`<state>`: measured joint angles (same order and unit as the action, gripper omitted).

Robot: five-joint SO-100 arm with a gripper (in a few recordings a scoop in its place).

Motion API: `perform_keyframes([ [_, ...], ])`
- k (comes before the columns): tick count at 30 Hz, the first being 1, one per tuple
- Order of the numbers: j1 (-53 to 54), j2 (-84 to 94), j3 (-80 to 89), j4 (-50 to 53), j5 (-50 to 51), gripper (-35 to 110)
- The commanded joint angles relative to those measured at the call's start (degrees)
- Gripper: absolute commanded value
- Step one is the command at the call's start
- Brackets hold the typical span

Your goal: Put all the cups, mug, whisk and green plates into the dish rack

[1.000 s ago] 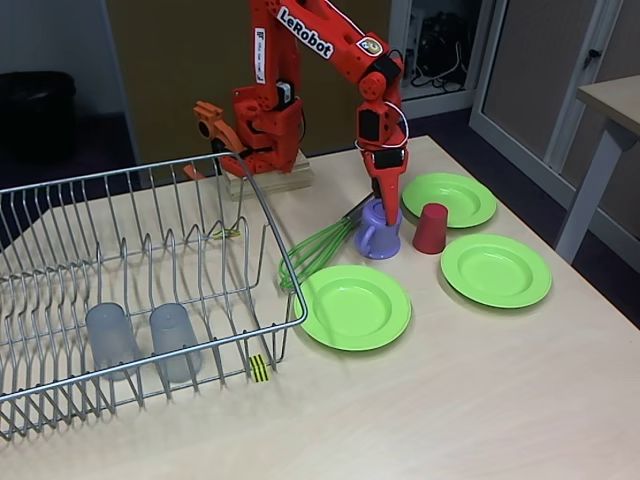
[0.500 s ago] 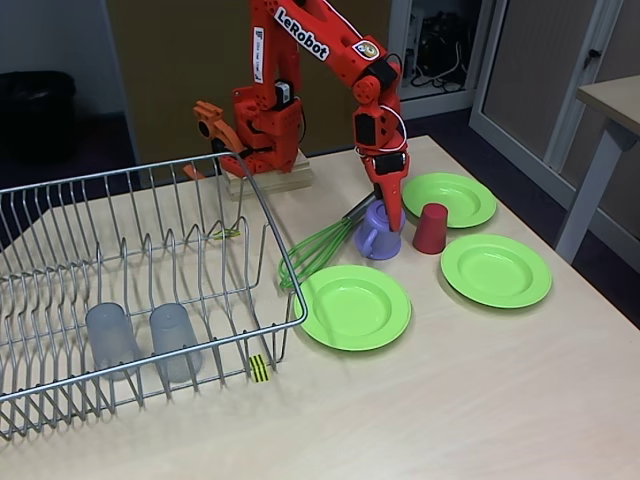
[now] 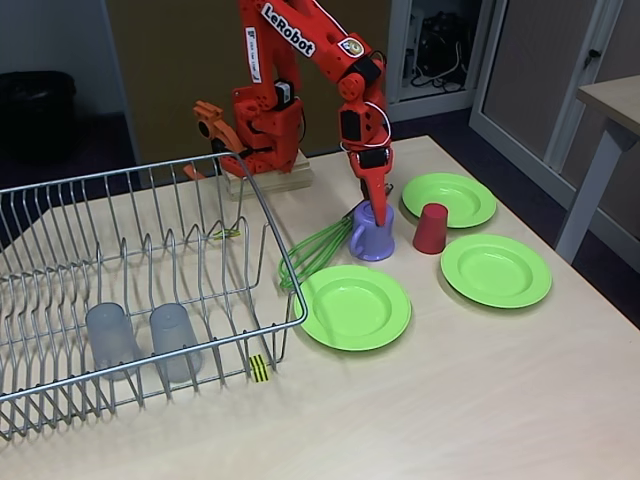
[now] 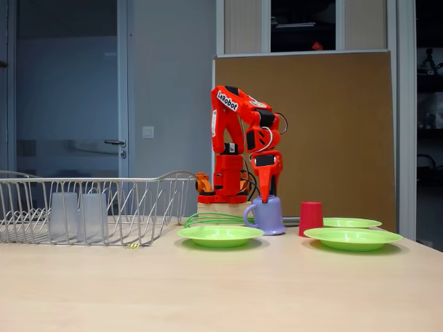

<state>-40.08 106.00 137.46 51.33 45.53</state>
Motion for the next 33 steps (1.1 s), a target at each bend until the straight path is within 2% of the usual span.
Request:
perform_keyframes([
  [1, -1.76, 3.43, 0.79, 1.32, 2.02, 41],
  [18, -0.97, 2.11, -6.15, 6.77, -1.41, 41],
  [30, 1.67, -6.68, -5.71, -0.09, -3.52, 38],
  [33, 2.72, -7.12, -4.22, -1.76, -4.13, 33],
])
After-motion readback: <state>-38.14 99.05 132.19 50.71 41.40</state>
